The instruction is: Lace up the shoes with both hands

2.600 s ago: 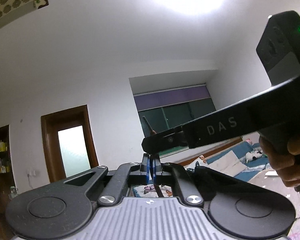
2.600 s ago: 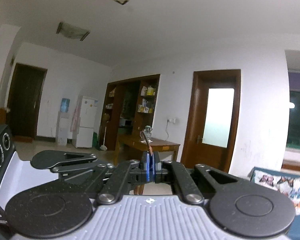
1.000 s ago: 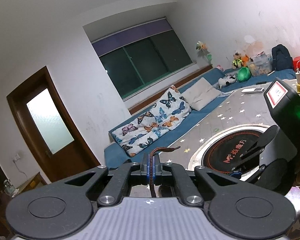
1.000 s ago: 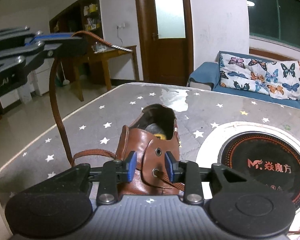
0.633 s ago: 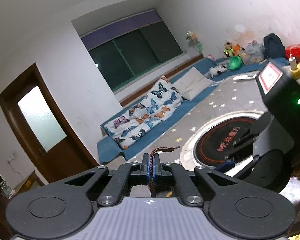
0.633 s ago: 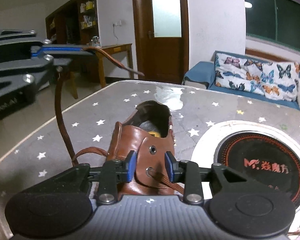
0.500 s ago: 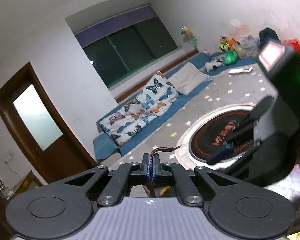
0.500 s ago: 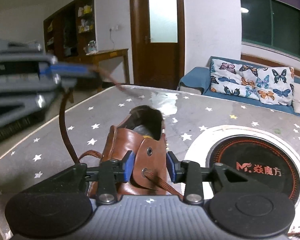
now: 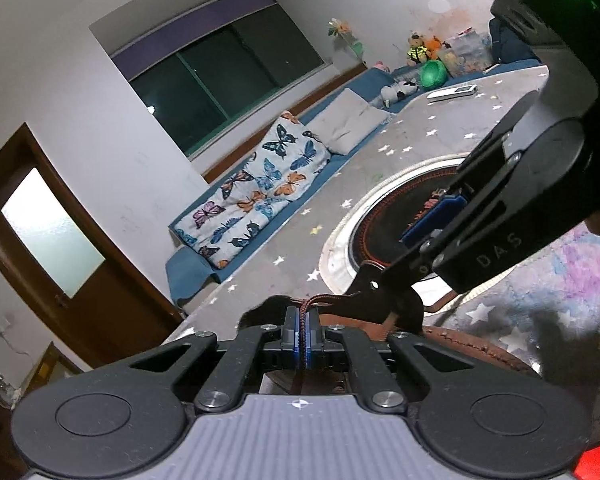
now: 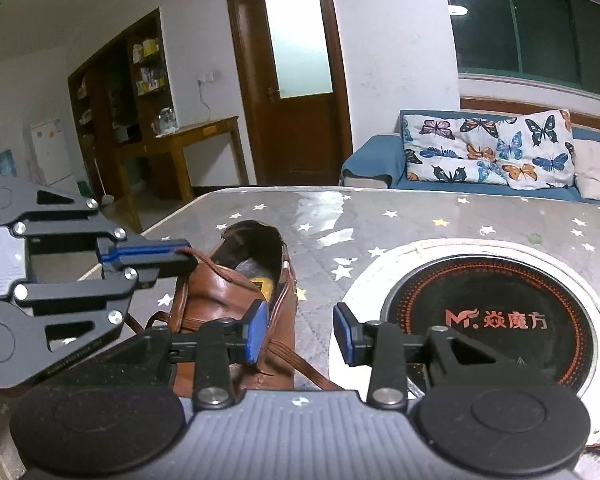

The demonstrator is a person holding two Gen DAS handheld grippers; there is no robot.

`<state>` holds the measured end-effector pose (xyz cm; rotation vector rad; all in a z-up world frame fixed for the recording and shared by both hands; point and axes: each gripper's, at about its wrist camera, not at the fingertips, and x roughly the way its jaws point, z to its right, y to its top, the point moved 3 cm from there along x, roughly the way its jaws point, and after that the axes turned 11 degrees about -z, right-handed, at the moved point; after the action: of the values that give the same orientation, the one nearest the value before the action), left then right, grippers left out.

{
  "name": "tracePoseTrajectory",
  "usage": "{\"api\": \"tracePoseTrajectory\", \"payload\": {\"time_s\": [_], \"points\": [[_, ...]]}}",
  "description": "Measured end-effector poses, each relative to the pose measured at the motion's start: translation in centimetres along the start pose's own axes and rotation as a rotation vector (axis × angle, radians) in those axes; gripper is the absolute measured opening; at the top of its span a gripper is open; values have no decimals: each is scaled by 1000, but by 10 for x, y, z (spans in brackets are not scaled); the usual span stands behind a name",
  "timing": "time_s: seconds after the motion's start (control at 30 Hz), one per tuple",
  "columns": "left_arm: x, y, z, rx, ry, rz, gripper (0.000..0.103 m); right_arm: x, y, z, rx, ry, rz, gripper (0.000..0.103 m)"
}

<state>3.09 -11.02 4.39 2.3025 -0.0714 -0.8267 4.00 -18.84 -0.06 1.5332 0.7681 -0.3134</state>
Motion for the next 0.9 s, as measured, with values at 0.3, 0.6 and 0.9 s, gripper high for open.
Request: {"api": "tracePoseTrajectory", "payload": {"time_s": [0.3, 0.6, 0.9], "points": [[10, 1, 3, 8, -25, 3, 3, 3, -2, 1, -8, -4, 7, 39], [12, 3, 3, -4, -44, 9, 3, 3, -3, -2, -14, -6, 9, 39], [11, 6, 1, -33, -65, 23, 3, 3, -3, -1, -8, -2, 10, 40]]}}
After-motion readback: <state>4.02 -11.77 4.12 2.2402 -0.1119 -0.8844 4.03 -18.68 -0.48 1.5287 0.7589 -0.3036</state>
